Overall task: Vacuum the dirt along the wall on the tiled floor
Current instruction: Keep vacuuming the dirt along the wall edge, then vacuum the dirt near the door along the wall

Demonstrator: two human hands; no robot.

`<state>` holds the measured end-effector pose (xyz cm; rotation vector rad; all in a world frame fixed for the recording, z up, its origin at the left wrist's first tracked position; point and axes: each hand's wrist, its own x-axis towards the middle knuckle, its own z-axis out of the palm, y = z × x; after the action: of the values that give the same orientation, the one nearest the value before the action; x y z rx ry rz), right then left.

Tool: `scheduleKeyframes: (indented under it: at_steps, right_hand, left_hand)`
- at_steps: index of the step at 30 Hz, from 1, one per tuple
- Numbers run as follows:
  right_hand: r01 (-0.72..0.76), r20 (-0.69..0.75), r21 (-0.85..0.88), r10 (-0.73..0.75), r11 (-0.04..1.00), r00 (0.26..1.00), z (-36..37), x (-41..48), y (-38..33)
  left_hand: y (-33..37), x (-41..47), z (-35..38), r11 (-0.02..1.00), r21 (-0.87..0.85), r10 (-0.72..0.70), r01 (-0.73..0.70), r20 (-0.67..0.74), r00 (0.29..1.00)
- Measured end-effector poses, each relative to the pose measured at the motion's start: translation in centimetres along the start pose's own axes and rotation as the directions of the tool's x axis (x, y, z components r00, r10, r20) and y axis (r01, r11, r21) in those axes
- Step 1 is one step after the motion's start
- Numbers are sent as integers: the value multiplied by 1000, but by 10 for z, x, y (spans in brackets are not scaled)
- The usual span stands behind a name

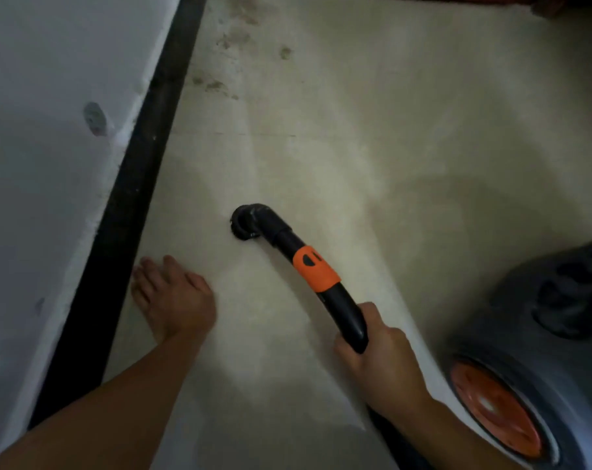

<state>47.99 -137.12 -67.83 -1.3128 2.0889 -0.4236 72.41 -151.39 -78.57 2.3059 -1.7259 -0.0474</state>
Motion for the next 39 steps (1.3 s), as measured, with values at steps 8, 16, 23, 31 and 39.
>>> scheduleKeyframes:
  at_steps: [8, 16, 23, 31, 39]
  right_hand:
    - [-32, -18, -78, 30, 996, 999, -4, -97, 63]
    - [-89, 50, -37, 91, 995, 995, -11, -137, 84]
    - [-29, 128, 22, 26, 999, 991, -48, -179, 81]
    - [-66, 156, 63, 56, 996, 986, -155, -272, 40]
    - [-98, 173, 49, 88, 994, 981, -286, -359, -13]
  left_hand:
    - [-5, -11, -11, 999, -6, 44, -44, 84, 996]
    - [-8, -90, -65, 981, 50, 140, -187, 486, 863]
    - [74, -163, -135, 791, -375, 6, 483, 794, 608]
    - [148, -241, -300, 385, -388, 40, 838, 914, 405]
    - [225, -279, -464, 130, -405, -136, 905, 897, 421]
